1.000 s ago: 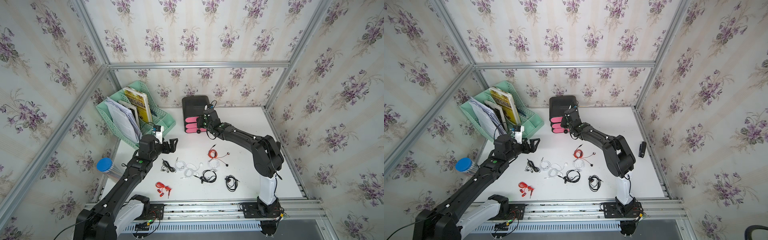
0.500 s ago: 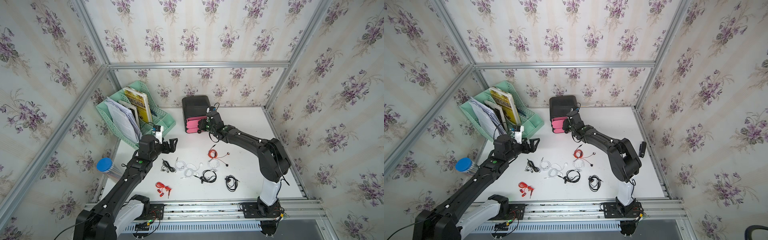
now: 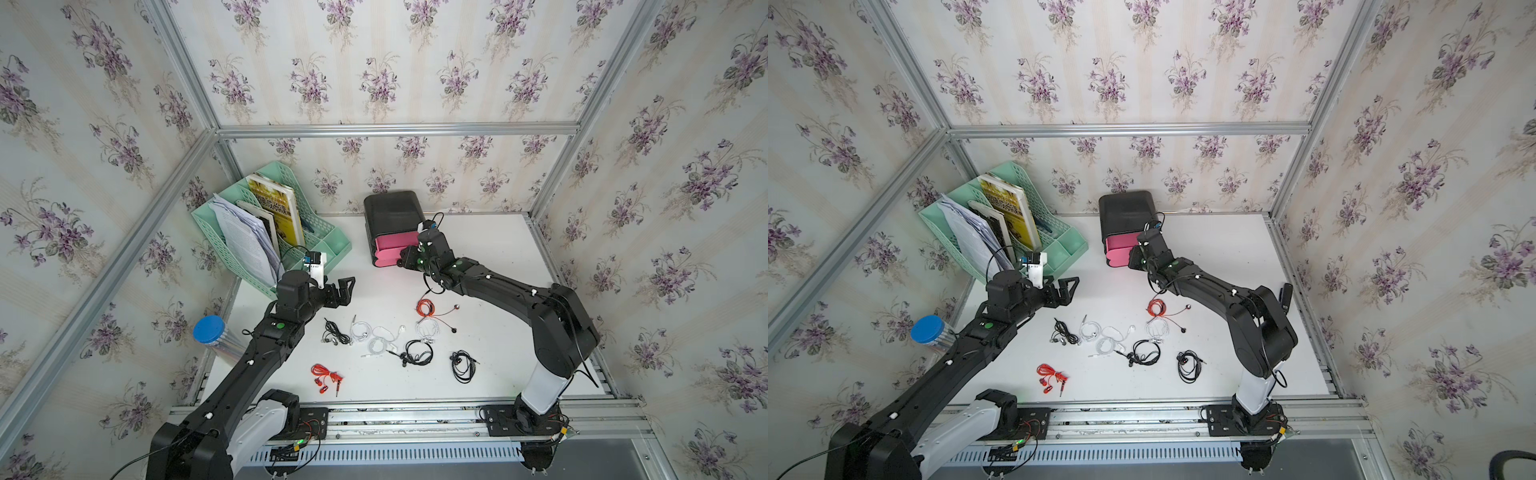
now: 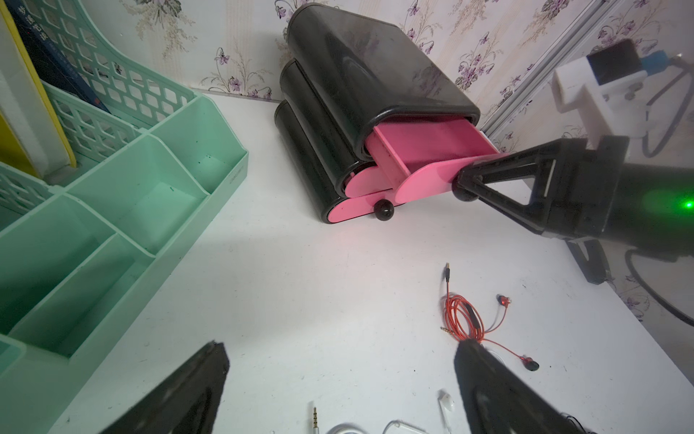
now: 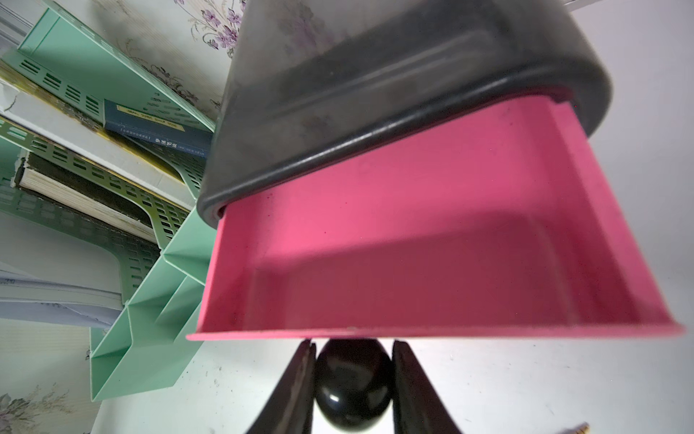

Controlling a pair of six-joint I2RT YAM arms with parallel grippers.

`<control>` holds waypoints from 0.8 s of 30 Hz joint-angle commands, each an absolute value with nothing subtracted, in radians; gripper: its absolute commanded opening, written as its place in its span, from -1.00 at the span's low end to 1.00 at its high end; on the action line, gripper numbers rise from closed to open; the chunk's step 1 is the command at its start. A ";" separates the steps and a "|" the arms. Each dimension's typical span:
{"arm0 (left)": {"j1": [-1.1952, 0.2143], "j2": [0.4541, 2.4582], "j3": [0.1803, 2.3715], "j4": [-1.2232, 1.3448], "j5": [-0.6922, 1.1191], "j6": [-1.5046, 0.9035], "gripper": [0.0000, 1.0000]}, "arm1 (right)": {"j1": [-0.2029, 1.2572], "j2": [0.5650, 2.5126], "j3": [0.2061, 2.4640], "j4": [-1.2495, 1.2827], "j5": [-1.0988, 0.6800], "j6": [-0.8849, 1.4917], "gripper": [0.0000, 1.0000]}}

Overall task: Place the wired earphones into the drawer by color
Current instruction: Open the drawer in the storage box.

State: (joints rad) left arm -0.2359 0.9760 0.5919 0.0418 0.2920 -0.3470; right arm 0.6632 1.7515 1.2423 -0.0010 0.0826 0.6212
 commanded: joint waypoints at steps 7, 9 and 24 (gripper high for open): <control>-0.235 0.973 0.588 0.069 0.288 -0.347 0.97 | 0.680 1.680 1.184 0.040 0.112 0.620 -0.41; -0.235 0.973 0.588 0.071 0.290 -0.347 0.98 | 0.683 1.665 1.169 0.037 0.115 0.620 -0.41; -0.240 0.994 0.573 0.113 0.295 -0.344 0.98 | 0.691 1.594 1.098 0.026 0.134 0.618 -0.41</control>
State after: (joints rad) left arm -0.2363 0.9829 0.5816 0.0612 0.2924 -0.3473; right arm 0.6899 1.6043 1.0950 -0.0231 0.1162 0.6209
